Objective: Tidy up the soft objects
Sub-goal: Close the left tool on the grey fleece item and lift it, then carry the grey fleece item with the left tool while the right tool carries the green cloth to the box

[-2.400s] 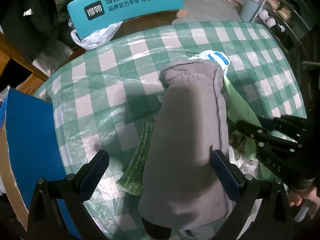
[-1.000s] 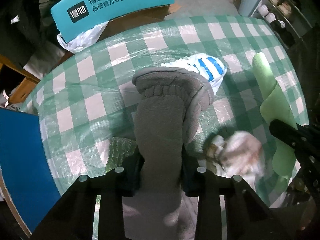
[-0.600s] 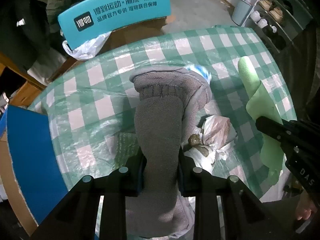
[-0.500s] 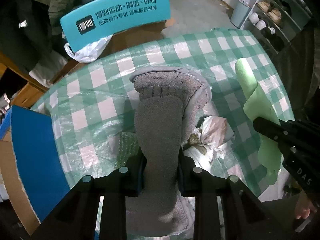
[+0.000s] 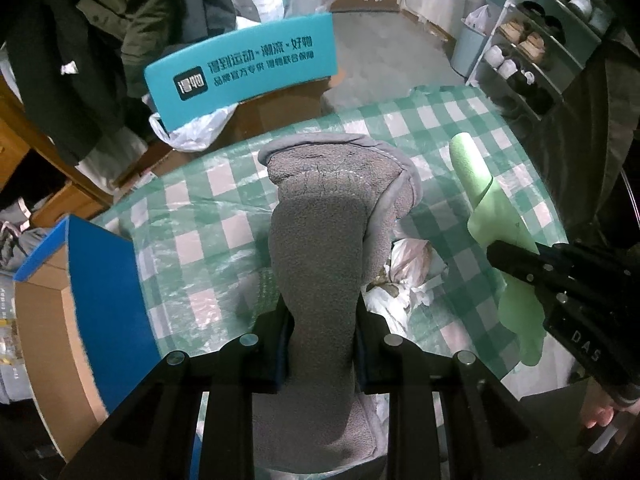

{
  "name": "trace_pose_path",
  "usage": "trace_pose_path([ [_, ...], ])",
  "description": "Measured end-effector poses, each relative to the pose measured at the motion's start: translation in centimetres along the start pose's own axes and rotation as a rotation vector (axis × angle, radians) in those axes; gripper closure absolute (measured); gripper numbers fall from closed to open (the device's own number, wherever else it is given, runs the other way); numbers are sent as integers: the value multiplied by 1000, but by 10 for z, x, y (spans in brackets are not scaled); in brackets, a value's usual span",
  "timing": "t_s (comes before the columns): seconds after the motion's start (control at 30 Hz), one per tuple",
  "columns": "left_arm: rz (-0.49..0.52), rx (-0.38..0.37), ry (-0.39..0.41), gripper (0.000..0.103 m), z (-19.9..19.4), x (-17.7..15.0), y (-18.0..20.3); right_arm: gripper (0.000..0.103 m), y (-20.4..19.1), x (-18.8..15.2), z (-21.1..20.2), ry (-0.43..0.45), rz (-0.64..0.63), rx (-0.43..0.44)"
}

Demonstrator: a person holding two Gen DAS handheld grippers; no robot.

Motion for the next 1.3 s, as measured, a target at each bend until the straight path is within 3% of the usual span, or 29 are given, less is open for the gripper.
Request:
trace_pose_path([
  [0.9,-52,82,152,78,-69,-47,-51,95,-77,-11,-62,93,-141,40],
  [1.3,-72,136,211,78,-101,-67,-77,95,-124,-11,-65,106,-214,77],
])
Point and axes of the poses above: each gripper's, at about its wrist camera, not at the fingertips, and z roughly the way its jaws point, y to its right, x to its top, the point moved 5 cm from there along z, roughly the way its jaws point, and after that the axes turned 7 degrees about z, right-handed, at the moved point
